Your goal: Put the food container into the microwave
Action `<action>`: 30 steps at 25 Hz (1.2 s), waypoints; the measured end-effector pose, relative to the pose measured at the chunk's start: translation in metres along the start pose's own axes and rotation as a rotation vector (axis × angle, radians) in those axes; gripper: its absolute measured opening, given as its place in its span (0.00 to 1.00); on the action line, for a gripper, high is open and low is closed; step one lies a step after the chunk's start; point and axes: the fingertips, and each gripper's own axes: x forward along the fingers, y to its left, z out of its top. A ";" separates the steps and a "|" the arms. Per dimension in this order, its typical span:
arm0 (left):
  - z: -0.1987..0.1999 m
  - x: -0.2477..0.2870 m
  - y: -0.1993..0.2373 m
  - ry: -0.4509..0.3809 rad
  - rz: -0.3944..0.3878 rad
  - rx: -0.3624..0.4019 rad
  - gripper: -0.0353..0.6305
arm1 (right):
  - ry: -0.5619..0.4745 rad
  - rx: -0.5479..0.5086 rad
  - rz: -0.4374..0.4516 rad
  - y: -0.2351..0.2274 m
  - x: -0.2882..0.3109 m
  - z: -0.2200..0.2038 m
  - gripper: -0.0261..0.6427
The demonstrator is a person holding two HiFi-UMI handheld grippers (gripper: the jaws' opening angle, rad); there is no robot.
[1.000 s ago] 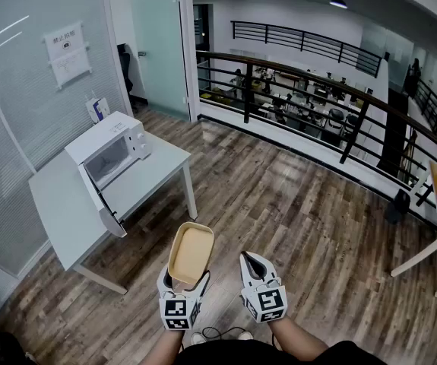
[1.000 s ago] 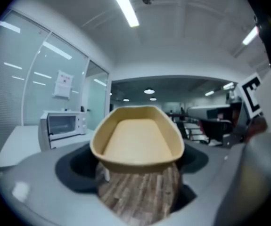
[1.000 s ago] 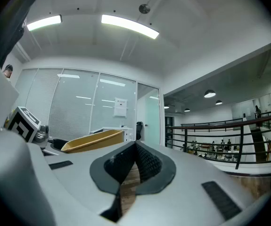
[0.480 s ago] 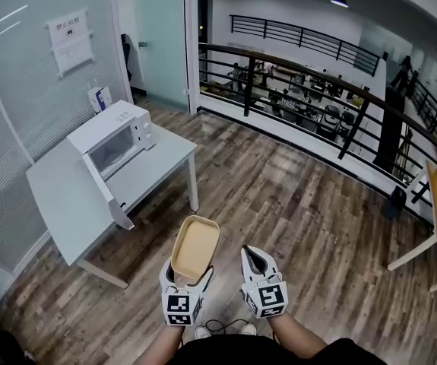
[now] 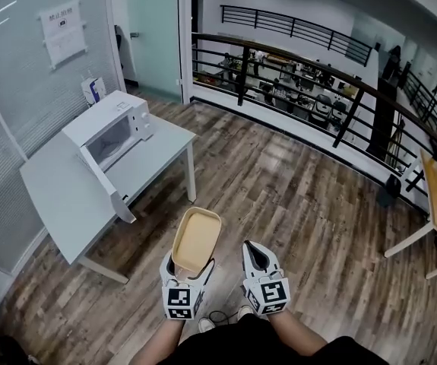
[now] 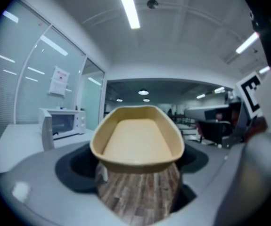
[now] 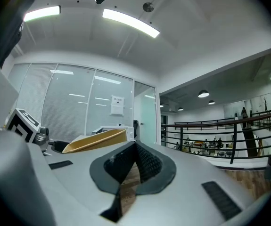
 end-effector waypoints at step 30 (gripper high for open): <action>0.038 0.173 0.033 0.009 0.158 0.010 0.79 | -0.029 0.030 0.154 -0.125 0.164 0.008 0.05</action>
